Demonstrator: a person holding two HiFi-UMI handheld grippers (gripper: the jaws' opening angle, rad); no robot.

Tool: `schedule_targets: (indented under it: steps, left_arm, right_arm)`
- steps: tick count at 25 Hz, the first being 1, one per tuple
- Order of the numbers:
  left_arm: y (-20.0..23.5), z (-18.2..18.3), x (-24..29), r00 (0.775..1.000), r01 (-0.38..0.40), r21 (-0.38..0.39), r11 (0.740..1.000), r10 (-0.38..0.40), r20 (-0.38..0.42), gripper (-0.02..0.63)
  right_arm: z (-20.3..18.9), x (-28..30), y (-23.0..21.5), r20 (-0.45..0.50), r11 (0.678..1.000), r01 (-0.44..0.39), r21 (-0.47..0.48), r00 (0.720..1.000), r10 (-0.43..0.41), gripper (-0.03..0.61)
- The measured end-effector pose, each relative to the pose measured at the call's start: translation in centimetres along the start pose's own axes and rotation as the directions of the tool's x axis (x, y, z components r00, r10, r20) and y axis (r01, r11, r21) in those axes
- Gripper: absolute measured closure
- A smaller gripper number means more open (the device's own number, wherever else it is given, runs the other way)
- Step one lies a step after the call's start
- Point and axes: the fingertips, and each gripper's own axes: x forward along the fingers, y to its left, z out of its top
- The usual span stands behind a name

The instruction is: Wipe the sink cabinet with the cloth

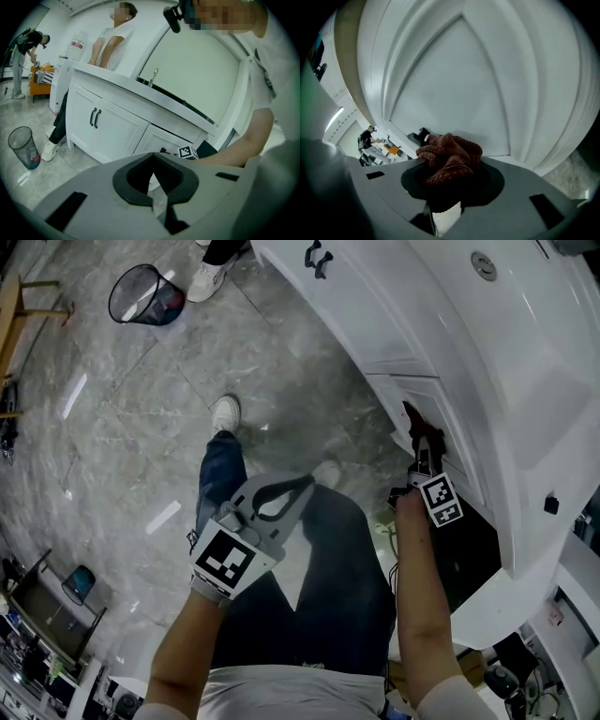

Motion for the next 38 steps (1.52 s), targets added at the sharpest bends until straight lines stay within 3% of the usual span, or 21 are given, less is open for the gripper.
schedule_targets:
  steps: [7, 15, 23, 38]
  left_arm:
    - [-0.3, 0.9, 0.3, 0.998, 0.059, 0.017, 0.998, -0.059, -0.023, 0.603]
    - [0.1, 2.4, 0.4, 0.988, 0.148, 0.061, 0.987, -0.145, -0.051, 0.603]
    - [2.5, 4.1, -1.4, 0.987, 0.158, 0.054, 0.986, -0.156, -0.041, 0.603]
    - [7.9, 5.4, -4.9, 0.989, 0.145, 0.016, 0.989, -0.145, 0.001, 0.603]
  right_arm:
    - [1.5, -4.4, -3.5, 0.044, 0.995, 0.079, 0.066, 0.996, -0.082, 0.445]
    - [2.4, -6.2, -4.1, 0.070, 0.971, 0.167, 0.169, 0.981, -0.181, 0.446]
    - [5.1, -7.8, -0.8, 0.093, 0.980, 0.187, 0.063, 0.977, -0.192, 0.446]
    - [6.0, -5.3, 6.5, 0.104, 0.980, 0.196, 0.021, 0.975, -0.197, 0.446]
